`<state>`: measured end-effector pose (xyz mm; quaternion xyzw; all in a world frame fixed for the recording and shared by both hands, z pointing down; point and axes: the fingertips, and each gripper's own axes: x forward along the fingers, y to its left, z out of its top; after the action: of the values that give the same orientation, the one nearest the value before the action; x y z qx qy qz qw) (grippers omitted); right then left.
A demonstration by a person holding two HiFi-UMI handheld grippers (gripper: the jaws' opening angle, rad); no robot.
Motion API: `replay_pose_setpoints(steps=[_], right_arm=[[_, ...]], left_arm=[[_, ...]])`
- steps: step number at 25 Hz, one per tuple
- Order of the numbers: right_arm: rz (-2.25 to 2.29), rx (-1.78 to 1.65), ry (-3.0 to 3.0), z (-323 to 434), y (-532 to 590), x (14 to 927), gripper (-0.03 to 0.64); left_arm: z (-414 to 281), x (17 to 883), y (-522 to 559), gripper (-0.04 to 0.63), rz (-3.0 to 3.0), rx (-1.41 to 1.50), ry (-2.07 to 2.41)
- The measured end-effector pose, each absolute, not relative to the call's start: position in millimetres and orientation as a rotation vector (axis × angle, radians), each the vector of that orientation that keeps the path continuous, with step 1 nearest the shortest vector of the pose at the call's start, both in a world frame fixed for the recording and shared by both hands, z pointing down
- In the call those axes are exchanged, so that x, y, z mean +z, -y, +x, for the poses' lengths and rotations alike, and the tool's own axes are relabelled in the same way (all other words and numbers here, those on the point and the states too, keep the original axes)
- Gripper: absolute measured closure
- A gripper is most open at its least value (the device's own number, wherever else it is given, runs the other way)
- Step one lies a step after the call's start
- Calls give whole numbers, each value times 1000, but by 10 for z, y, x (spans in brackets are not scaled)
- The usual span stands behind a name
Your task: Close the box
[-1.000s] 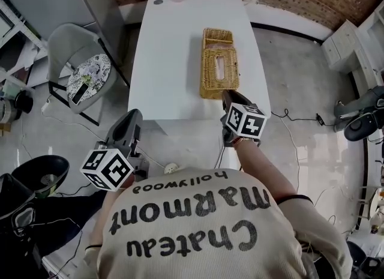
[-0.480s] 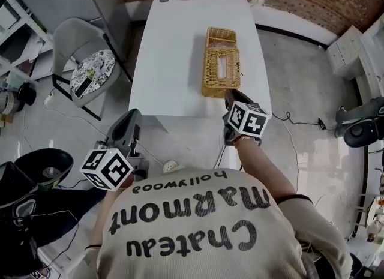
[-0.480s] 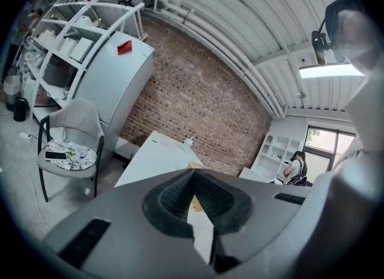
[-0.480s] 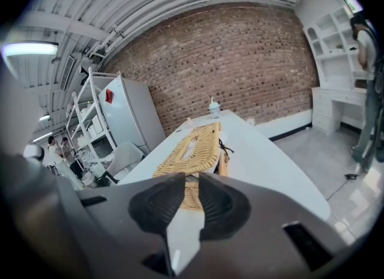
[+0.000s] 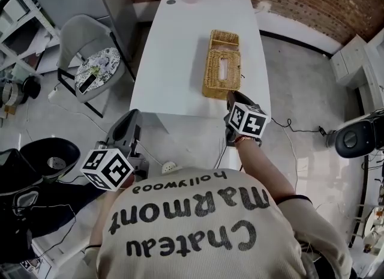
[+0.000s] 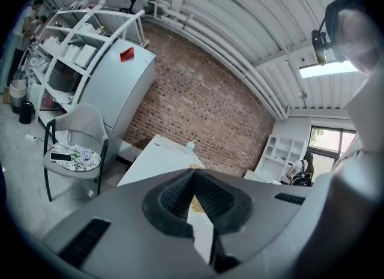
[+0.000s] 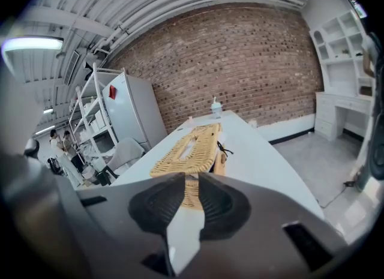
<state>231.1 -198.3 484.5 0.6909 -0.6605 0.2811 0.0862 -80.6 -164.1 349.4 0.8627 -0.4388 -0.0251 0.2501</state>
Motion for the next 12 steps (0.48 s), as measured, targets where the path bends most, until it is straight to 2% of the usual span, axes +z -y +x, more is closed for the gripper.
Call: replay_pose_setpoints(steps=[12], right_arm=[[2082, 842, 1978, 2532, 1963, 4739, 543]], left_arm=[[-739, 3409, 1394, 594, 2325, -94, 1259]])
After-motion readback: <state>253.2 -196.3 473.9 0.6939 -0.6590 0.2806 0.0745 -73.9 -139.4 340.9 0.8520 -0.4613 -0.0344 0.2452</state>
